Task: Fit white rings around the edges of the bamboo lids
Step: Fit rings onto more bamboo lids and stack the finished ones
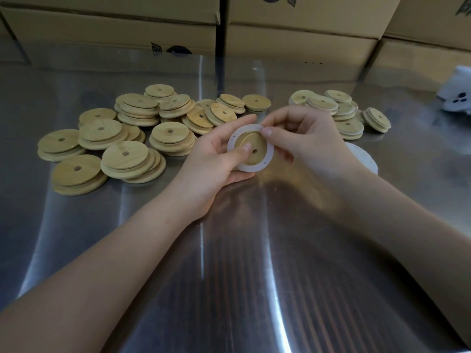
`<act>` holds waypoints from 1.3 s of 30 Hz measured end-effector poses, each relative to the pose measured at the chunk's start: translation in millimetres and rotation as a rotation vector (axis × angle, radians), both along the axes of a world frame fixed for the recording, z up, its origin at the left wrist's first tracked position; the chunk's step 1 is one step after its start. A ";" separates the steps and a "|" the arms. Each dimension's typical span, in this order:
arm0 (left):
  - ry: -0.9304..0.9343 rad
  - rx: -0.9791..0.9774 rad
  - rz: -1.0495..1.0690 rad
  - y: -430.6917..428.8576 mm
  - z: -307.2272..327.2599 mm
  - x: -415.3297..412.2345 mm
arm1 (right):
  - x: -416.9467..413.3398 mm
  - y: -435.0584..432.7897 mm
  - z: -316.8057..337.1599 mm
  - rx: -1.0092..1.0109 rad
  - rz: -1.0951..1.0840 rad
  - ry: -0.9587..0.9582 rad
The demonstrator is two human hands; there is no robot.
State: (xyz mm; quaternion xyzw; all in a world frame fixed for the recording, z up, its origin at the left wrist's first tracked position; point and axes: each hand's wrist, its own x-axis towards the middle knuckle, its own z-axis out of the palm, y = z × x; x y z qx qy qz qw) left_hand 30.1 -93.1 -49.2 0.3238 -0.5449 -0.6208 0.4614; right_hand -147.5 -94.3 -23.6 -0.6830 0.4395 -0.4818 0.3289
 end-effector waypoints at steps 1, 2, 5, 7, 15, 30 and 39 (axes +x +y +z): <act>-0.006 -0.008 0.000 0.0 -0.3 -0.2 | 0.5 -0.1 -0.5 -0.013 -0.009 0.007; -0.016 -0.021 0.000 0.3 -0.4 -0.2 | 1.0 -0.1 -0.8 -0.028 -0.023 0.019; -0.043 -0.078 0.010 2.6 -0.9 -1.6 | 1.9 -0.3 -0.7 -0.051 -0.071 0.047; -0.051 -0.134 0.033 3.9 -1.7 -2.0 | 2.2 -0.4 -0.4 -0.051 -0.089 0.054; -0.090 -0.263 0.119 6.2 -1.5 -1.9 | 1.4 0.0 1.0 -0.019 -0.063 -0.001; -0.022 -0.148 0.144 4.3 -1.3 0.4 | 0.2 -0.1 3.1 0.046 -0.056 -0.046; -0.057 -0.134 0.170 4.0 -0.5 0.9 | -0.7 -0.6 1.0 0.128 -0.041 -0.065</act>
